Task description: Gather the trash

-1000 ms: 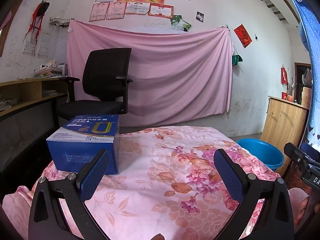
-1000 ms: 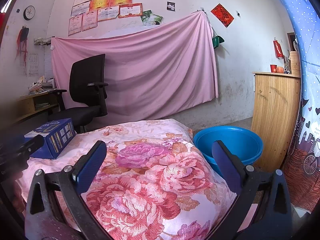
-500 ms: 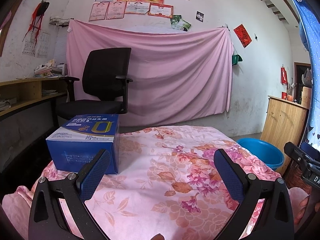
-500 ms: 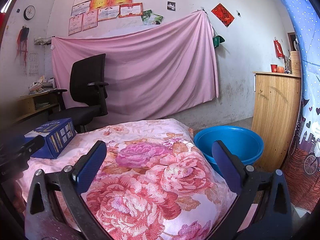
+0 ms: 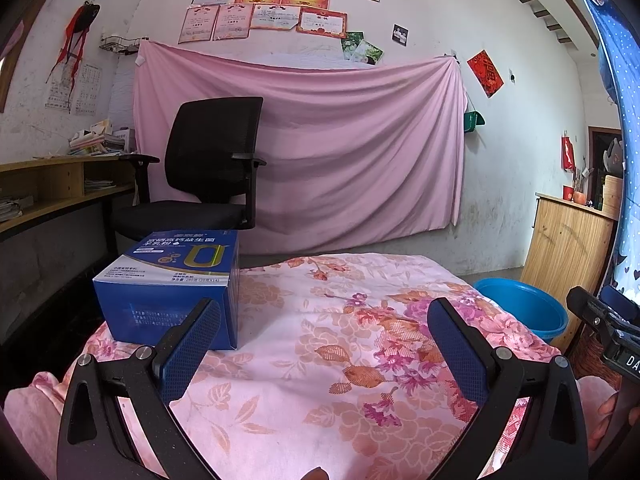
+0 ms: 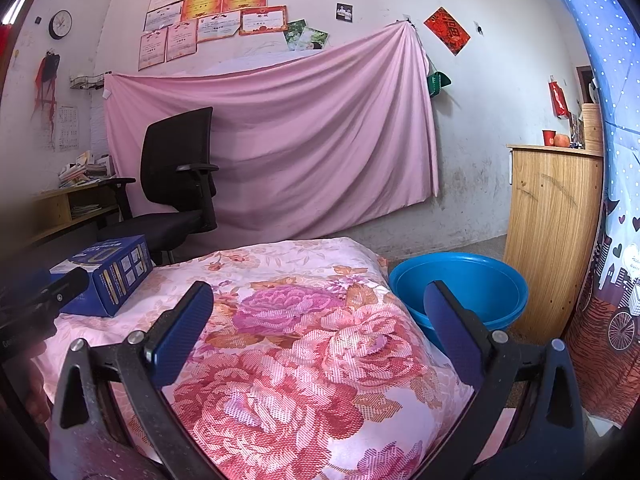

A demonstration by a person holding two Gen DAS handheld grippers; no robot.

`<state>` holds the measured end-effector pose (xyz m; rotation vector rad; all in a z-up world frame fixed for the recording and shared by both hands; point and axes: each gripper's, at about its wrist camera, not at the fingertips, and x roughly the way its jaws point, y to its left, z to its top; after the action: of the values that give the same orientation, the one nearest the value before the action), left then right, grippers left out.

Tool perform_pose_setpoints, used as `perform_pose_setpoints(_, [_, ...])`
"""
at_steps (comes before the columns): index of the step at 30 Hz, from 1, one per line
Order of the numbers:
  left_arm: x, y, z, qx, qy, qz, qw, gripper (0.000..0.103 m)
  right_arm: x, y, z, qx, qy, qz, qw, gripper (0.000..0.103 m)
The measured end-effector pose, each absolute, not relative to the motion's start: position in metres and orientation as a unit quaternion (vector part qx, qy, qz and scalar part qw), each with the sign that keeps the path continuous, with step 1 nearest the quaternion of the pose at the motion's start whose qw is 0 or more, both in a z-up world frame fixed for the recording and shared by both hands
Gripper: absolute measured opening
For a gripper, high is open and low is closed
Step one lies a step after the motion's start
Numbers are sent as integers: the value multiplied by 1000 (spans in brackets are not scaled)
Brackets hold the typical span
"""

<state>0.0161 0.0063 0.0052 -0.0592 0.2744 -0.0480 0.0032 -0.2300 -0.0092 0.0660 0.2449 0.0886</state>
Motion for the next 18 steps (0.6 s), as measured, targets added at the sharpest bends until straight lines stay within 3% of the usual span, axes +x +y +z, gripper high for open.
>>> perform_pose_setpoints(18, [15,7,6,-30,136,-24,990,101,3,-230,-9,33,122,44,991,103])
